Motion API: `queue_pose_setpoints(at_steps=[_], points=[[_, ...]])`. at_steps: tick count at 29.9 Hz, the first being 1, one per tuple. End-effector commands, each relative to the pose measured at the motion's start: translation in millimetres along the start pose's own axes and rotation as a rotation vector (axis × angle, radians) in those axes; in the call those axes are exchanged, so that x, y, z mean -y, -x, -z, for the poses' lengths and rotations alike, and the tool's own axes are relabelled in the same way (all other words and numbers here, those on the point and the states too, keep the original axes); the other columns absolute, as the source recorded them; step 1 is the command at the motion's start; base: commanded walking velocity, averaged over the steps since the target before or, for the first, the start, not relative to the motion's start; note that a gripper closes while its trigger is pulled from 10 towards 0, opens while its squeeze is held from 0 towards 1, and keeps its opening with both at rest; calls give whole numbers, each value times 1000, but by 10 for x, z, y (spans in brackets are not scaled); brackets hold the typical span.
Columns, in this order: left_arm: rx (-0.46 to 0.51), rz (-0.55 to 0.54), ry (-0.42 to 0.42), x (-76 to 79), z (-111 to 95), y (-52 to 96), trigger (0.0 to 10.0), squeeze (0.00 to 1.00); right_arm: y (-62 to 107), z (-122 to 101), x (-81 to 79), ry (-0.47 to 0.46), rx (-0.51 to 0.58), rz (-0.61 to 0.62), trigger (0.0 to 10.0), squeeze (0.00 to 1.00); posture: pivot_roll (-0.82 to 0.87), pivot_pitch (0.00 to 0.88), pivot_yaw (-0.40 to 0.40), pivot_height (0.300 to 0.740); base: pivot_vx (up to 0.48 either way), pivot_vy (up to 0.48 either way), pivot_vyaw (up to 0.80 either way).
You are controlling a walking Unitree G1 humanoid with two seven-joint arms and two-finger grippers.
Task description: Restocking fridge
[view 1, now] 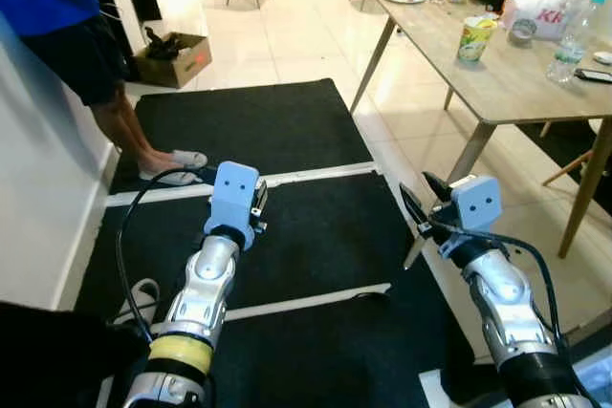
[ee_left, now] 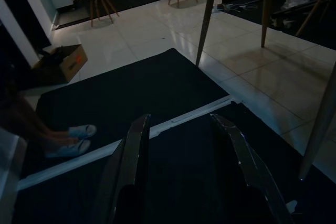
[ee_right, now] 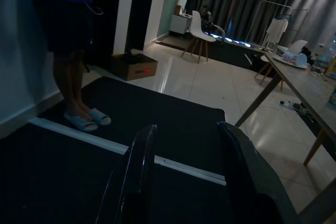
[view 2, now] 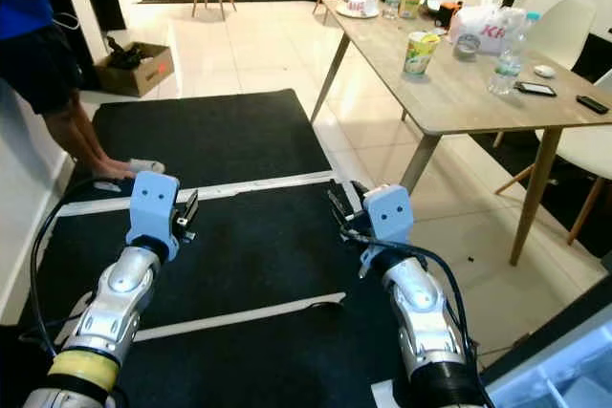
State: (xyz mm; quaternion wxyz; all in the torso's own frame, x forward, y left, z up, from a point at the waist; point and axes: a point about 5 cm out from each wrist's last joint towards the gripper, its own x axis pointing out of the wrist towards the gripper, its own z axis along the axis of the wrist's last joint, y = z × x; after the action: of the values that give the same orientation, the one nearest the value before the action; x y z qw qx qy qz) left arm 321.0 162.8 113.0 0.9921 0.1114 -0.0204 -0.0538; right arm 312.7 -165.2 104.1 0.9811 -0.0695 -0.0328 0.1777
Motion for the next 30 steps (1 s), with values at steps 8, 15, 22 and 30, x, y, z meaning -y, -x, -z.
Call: queue_pose_setpoints(at_steps=[8,15,22,30], points=[[-7,0,-9,8,20,-4,10000,16,21,14,7,1,-10,2,10000,0,-3,0,-30,740,334,0,0],[-5,-1,-8,10,20,-6,10000,16,21,15,12,-3,-12,5,10000,0,-3,0,-31,740,333,0,0],[-6,0,-6,10,26,-3,10000,16,21,17,21,-4,-15,8,10000,0,-3,0,-30,740,334,0,0],[-4,-2,-5,8,25,-8,10000,20,18,21,38,-13,-19,19,10000,0,-4,0,-29,740,333,0,0]])
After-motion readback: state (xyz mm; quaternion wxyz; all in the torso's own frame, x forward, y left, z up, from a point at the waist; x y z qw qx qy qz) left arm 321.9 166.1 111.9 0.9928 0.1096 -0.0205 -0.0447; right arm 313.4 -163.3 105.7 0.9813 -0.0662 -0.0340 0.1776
